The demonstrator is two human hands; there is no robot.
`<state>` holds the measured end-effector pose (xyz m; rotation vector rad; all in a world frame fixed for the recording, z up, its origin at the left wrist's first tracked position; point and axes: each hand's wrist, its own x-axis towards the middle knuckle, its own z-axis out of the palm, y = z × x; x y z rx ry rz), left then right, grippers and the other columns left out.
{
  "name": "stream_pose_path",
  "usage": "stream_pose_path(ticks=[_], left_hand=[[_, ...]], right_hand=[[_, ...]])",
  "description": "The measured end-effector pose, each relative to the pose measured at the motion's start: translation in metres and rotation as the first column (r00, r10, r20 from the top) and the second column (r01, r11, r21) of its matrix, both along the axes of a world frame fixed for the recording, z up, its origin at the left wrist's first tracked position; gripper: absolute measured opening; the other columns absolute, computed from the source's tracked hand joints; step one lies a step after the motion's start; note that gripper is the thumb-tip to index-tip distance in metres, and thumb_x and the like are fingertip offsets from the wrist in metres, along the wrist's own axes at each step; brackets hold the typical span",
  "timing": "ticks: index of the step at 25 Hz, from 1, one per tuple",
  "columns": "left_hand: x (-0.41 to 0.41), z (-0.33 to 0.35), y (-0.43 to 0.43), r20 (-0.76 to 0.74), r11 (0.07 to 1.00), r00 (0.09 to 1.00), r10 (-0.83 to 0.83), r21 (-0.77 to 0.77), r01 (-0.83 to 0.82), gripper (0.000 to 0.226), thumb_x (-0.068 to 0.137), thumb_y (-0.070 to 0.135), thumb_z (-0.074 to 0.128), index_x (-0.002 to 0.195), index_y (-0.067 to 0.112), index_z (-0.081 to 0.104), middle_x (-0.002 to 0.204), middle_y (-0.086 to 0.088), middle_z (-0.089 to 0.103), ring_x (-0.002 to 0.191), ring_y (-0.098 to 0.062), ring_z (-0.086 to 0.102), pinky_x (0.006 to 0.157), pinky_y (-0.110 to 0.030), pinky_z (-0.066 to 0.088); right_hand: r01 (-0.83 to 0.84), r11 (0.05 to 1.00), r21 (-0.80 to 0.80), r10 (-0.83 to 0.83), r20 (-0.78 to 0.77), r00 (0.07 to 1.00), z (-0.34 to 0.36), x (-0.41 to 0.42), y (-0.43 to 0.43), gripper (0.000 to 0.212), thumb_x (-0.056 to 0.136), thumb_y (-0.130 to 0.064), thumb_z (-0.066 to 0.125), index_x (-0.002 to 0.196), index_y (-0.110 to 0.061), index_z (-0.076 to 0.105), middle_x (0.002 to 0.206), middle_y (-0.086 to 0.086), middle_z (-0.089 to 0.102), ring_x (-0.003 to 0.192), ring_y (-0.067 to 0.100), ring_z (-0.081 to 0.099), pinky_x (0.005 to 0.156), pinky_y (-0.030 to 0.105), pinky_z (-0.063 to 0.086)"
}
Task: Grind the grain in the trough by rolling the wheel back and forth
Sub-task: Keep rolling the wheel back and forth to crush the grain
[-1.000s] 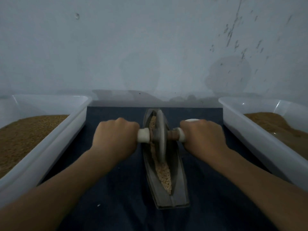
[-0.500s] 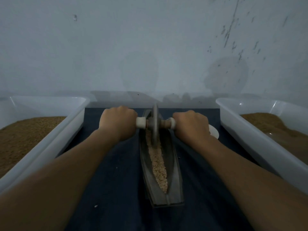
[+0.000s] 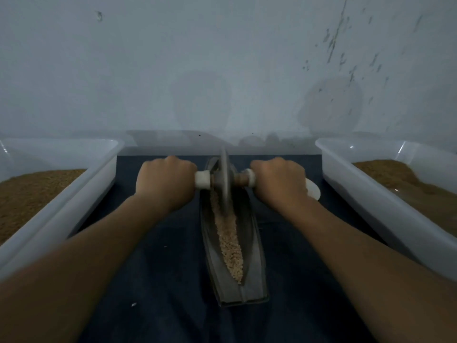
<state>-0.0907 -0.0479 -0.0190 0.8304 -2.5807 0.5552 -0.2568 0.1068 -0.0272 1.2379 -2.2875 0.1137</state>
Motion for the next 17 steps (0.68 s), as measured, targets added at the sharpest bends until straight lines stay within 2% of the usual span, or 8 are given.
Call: stream_pose_path(ticks=[2, 3, 6, 9, 12, 14, 15, 17], left_hand=[[-0.004, 0.004, -0.002, 0.004, 0.999, 1.0, 0.027, 0.044, -0.027, 0.008, 0.087, 0.034, 0.057, 0.088, 0.028, 0.061, 0.074, 0.004, 0.048, 0.065, -0.022, 0.049, 0.058, -0.033, 0.036], [0.005, 0.001, 0.004, -0.009, 1.0, 1.0, 0.013, -0.004, -0.013, 0.009, 0.085, 0.035, 0.06, 0.082, 0.028, 0.057, 0.069, 0.005, 0.042, 0.06, -0.02, 0.043, 0.055, -0.032, 0.033], [0.052, -0.019, 0.033, -0.081, 0.986, 0.988, -0.131, -0.113, 0.121, 0.041, 0.062, 0.033, 0.074, 0.068, 0.03, 0.033, 0.054, 0.01, 0.028, 0.045, -0.015, 0.023, 0.047, -0.023, 0.012], [0.067, -0.029, 0.032, -0.084, 0.983, 0.982, -0.17, -0.092, 0.162, 0.045, 0.051, 0.032, 0.077, 0.065, 0.029, 0.034, 0.049, 0.01, 0.032, 0.04, -0.015, 0.021, 0.05, -0.018, 0.006], [0.032, -0.017, 0.022, -0.018, 0.992, 1.0, -0.019, -0.126, 0.017, 0.025, 0.067, 0.033, 0.073, 0.069, 0.026, 0.05, 0.057, 0.006, 0.036, 0.045, -0.021, 0.037, 0.047, -0.025, 0.019], [0.002, 0.003, 0.006, 0.016, 0.998, 1.0, 0.011, -0.06, -0.01, 0.007, 0.083, 0.033, 0.062, 0.087, 0.027, 0.063, 0.074, 0.001, 0.054, 0.067, -0.025, 0.059, 0.055, -0.032, 0.035], [-0.008, 0.011, 0.001, 0.043, 1.0, 0.999, 0.016, -0.028, -0.015, 0.01, 0.087, 0.032, 0.059, 0.093, 0.027, 0.065, 0.081, 0.0, 0.059, 0.074, -0.025, 0.062, 0.058, -0.033, 0.039], [-0.008, 0.014, 0.006, 0.044, 1.0, 0.999, 0.012, -0.021, -0.011, 0.008, 0.087, 0.03, 0.059, 0.092, 0.025, 0.064, 0.076, 0.002, 0.054, 0.07, -0.023, 0.059, 0.058, -0.032, 0.039]], right_hand=[[0.005, 1.0, 0.014, -0.005, 0.033, 0.999, 0.003, -0.004, -0.005, 0.011, 0.085, -0.028, 0.063, 0.083, -0.028, 0.052, 0.081, 0.0, 0.06, 0.075, 0.027, 0.06, 0.06, 0.032, 0.034], [-0.01, 1.0, 0.02, 0.009, 0.023, 1.0, 0.002, -0.003, 0.004, 0.019, 0.083, -0.027, 0.064, 0.078, -0.029, 0.045, 0.078, -0.003, 0.057, 0.071, 0.024, 0.058, 0.057, 0.03, 0.033], [-0.14, 0.99, -0.035, 0.132, -0.164, 0.978, -0.014, 0.019, 0.053, 0.038, 0.071, -0.032, 0.061, 0.07, -0.031, 0.023, 0.06, -0.01, 0.038, 0.051, 0.013, 0.035, 0.047, 0.023, 0.011], [-0.245, 0.965, -0.094, 0.217, -0.239, 0.946, -0.016, 0.02, 0.069, 0.026, 0.07, -0.037, 0.045, 0.074, -0.034, 0.019, 0.056, -0.011, 0.029, 0.047, 0.012, 0.021, 0.05, 0.02, 0.006], [-0.114, 0.992, -0.045, 0.107, -0.134, 0.985, -0.014, 0.005, 0.03, 0.026, 0.073, -0.027, 0.063, 0.071, -0.031, 0.038, 0.06, -0.009, 0.045, 0.05, 0.018, 0.04, 0.048, 0.023, 0.013], [-0.011, 1.0, -0.011, 0.011, 0.003, 1.0, -0.01, -0.007, 0.002, 0.013, 0.082, -0.027, 0.065, 0.081, -0.028, 0.052, 0.072, -0.003, 0.055, 0.064, 0.024, 0.053, 0.051, 0.028, 0.025], [0.021, 1.0, 0.001, -0.021, 0.058, 0.998, -0.009, -0.012, -0.005, 0.011, 0.086, -0.028, 0.063, 0.084, -0.028, 0.053, 0.077, -0.002, 0.057, 0.068, 0.025, 0.054, 0.054, 0.03, 0.03], [0.038, 0.999, -0.006, -0.037, 0.091, 0.995, -0.011, -0.014, -0.001, 0.017, 0.087, -0.027, 0.062, 0.08, -0.029, 0.046, 0.077, -0.002, 0.058, 0.065, 0.023, 0.05, 0.053, 0.03, 0.032]])
